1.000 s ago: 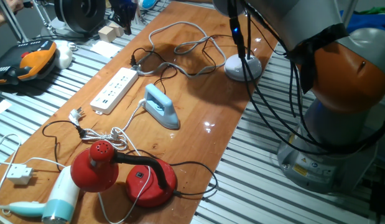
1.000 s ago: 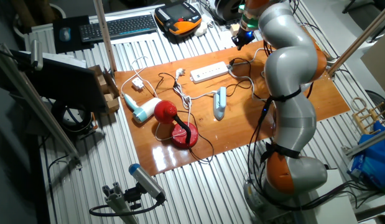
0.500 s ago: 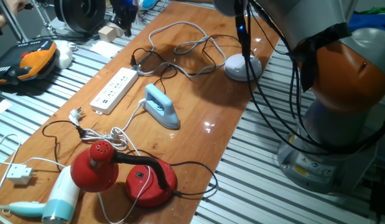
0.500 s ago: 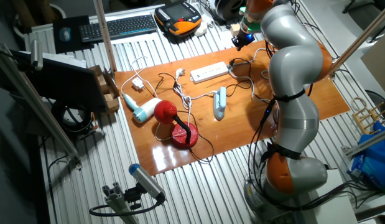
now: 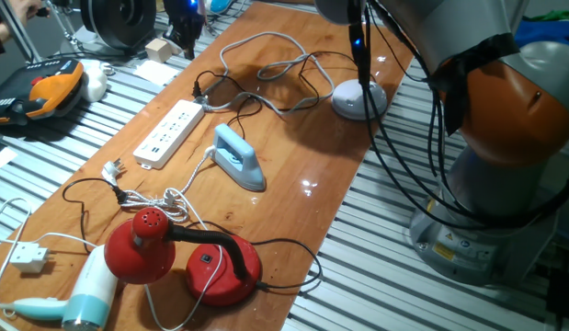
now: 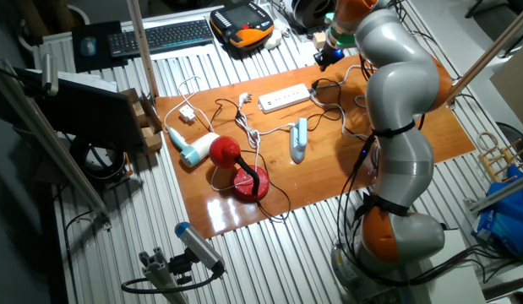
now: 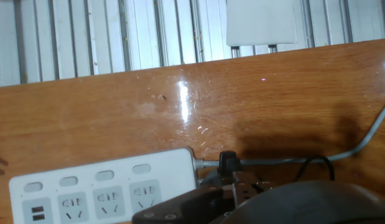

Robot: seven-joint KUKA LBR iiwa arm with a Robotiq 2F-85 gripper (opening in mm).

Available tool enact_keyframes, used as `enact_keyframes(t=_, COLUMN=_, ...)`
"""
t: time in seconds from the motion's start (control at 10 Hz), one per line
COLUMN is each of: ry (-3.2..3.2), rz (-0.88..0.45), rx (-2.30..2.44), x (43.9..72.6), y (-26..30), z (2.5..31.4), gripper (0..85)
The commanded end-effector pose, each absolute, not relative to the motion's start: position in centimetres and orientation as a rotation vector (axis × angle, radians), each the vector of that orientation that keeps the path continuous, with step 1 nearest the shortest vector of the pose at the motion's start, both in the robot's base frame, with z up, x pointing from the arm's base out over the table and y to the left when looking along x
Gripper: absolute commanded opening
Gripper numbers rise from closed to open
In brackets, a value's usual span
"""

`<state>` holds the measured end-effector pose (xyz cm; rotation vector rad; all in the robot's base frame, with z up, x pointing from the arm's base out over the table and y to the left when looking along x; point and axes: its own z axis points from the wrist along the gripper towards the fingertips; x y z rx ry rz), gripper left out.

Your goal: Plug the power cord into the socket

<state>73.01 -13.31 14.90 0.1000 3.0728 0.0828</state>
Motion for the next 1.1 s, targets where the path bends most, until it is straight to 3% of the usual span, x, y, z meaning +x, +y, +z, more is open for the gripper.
enact_keyframes(t=0.0, ry=3.062, rz=0.09, rx=0.078, x=73.1, y=-13.4, z=14.5, gripper=0.0)
enact_keyframes(t=0.1, ry=3.059, rz=0.084, rx=0.038, x=73.1, y=-13.5, z=14.3, gripper=0.0)
enact_keyframes(t=0.4, ry=3.047, rz=0.105, rx=0.034, x=73.1, y=-13.5, z=14.2, gripper=51.0)
enact_keyframes(t=1.0, ry=3.058, rz=0.122, rx=-0.064, x=73.4, y=-13.4, z=13.5, gripper=51.0)
